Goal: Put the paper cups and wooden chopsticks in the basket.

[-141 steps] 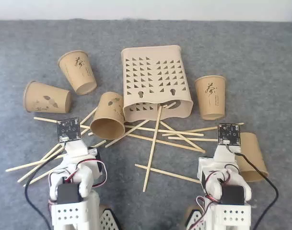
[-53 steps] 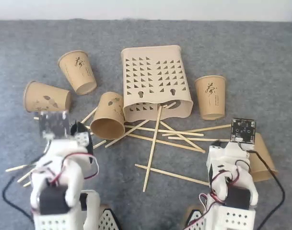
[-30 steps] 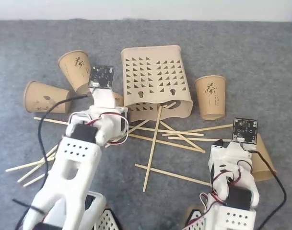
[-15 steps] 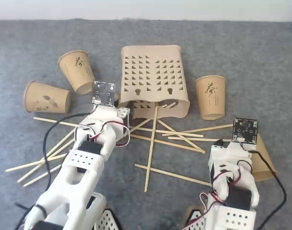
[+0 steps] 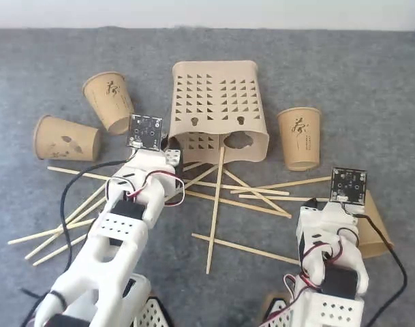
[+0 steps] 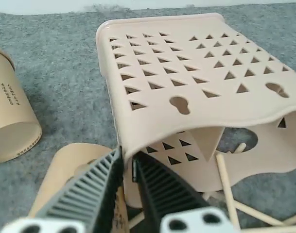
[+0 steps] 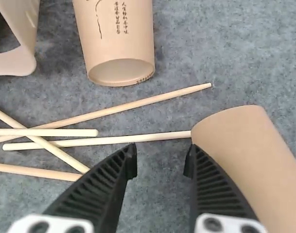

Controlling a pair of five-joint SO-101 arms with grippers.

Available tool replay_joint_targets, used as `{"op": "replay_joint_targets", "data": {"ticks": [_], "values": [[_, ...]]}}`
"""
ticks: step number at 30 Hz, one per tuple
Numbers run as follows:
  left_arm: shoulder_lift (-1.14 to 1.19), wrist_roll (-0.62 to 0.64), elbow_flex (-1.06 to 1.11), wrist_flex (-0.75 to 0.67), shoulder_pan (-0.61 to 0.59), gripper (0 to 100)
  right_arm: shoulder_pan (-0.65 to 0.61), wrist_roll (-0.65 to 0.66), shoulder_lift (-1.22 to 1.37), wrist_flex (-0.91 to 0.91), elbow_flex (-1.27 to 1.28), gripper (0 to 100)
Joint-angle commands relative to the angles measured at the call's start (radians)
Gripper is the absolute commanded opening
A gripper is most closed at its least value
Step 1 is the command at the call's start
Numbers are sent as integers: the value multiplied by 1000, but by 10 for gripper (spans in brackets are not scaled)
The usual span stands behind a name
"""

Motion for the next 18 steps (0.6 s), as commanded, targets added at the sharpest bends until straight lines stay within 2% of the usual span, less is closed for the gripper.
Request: {"op": "replay_joint_targets", "data": {"ticks": [1, 7, 11, 18], "values": [[-11, 69, -130, 55, -5, 13, 12, -5, -13, -21, -9, 165], [-2, 155, -417, 402, -3, 12, 12, -5, -13, -24, -6, 165], [0, 166, -622, 603, -2, 12, 12, -5, -13, -24, -5, 165], [61, 169, -865, 772, -3, 12, 12, -5, -13, -24, -5, 165]]}}
